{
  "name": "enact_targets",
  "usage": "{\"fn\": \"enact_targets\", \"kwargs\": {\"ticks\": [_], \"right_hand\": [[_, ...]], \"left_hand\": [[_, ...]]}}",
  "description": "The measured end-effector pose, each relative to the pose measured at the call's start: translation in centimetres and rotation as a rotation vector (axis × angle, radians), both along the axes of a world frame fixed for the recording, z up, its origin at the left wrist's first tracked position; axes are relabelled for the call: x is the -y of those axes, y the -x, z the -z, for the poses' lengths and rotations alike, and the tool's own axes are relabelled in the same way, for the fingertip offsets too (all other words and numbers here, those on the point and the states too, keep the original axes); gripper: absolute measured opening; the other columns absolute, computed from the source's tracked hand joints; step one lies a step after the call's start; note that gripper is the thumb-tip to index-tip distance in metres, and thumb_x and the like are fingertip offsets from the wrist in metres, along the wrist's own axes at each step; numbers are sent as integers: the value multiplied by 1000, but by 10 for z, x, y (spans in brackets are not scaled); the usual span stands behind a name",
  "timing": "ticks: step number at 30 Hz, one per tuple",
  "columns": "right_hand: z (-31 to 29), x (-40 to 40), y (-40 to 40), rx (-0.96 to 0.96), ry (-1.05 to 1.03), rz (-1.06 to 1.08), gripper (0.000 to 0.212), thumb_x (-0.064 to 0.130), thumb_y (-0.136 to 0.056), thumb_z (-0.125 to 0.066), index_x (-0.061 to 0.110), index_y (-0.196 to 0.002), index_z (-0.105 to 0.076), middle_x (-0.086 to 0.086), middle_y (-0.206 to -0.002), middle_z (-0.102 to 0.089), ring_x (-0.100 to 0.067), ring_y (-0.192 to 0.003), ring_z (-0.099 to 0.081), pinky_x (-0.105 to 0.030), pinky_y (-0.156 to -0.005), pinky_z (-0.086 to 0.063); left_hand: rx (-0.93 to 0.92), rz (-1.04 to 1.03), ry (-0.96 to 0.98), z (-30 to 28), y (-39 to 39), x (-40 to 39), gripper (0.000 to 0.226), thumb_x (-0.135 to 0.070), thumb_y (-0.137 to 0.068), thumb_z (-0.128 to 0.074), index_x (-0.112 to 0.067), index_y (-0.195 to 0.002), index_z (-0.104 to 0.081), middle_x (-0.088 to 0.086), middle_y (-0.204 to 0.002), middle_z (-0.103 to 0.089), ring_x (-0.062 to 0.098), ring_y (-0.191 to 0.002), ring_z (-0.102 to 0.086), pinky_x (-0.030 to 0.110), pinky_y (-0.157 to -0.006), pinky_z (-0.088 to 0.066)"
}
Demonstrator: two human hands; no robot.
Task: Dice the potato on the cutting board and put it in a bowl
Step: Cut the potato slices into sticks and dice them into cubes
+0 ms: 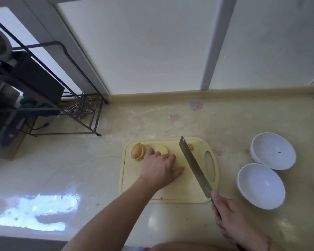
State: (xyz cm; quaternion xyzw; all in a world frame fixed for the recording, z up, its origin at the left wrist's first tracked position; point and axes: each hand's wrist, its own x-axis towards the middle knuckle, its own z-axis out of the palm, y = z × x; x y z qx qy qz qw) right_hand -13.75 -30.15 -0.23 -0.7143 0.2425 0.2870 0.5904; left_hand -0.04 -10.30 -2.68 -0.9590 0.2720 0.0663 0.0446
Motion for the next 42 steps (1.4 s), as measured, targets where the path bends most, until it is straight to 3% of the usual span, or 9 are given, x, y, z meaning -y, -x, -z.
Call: {"fn": "enact_targets", "kwargs": {"ticks": [5, 9, 18, 22, 24, 27, 33, 36, 42], "right_hand": [[1, 5, 1, -21, 7, -5, 52, 57, -94, -36, 13, -66, -38, -4, -49, -26, -14, -37, -19, -19, -39, -19], [4, 7, 3, -23, 34, -20, 55, 66, -86, -36, 16, -64, -39, -2, -48, -29, -15, -37, -22, -18, -39, -21], [6, 1, 2, 18, 98, -101, 53, 63, -87, -34, 16, -63, -39, 3, -42, -33, -11, -33, -29, -19, -35, -25], [7, 7, 0, -43, 86, -76, 51, 58, -94, -34, 17, -66, -40, 0, -45, -32, -15, -35, -24, -17, -38, -20], [7, 9, 0, -51, 82, -76, 51, 57, -95, -34, 16, -66, -40, 0, -44, -30, -15, -34, -24, -16, -38, -20], [6, 9, 0, -67, 49, -51, 52, 59, -93, -34, 15, -66, -39, -1, -46, -29, -14, -36, -22, -18, -40, -19], [7, 9, 1, -87, 24, -22, 52, 60, -94, -35, 17, -65, -40, -2, -48, -28, -14, -36, -20, -18, -40, -17], [8, 10, 1, -91, 20, -16, 51, 59, -94, -35, 16, -66, -39, -2, -48, -28, -14, -37, -20, -18, -40, -16], [10, 9, 2, -93, 11, -21, 54, 68, -85, -36, 18, -66, -40, -3, -50, -27, -13, -38, -19, -19, -41, -17]], "left_hand": [[-57, -184, 59, 10, 32, 26, 69, -78, -89, -27, -24, -125, -49, 1, -92, -71, 26, -92, -63, 45, -86, -36], [11, -214, 238, 30, 57, 21, 44, -57, -89, -39, -25, -106, -65, -8, -85, -71, 21, -83, -64, 40, -77, -38], [7, -341, 495, 46, 64, 29, 39, -56, -88, -55, -23, -101, -70, -9, -85, -72, 16, -81, -63, 37, -79, -29], [-44, -313, 399, 46, 66, 23, 61, -67, -83, -49, -24, -126, -60, -10, -99, -70, 16, -92, -61, 38, -82, -33], [-79, -249, 332, 41, 63, 21, 60, -60, -85, -49, -25, -133, -55, -8, -105, -69, 19, -99, -61, 41, -86, -37], [-118, -219, 381, 30, 50, 19, 45, -50, -87, -57, -26, -124, -60, -7, -109, -69, 20, -102, -60, 40, -88, -32], [-195, -407, 590, 26, 52, 6, 45, -47, -81, -71, -24, -117, -58, -15, -95, -57, 10, -98, -54, 29, -91, -25], [-205, -413, 591, 27, 57, 7, 39, -44, -78, -70, -24, -109, -61, -14, -100, -61, 9, -99, -52, 27, -87, -23], [-251, -444, 563, 24, 56, 9, 14, -35, -76, -64, -26, -87, -65, -14, -83, -59, 14, -92, -54, 29, -82, -23]]}}
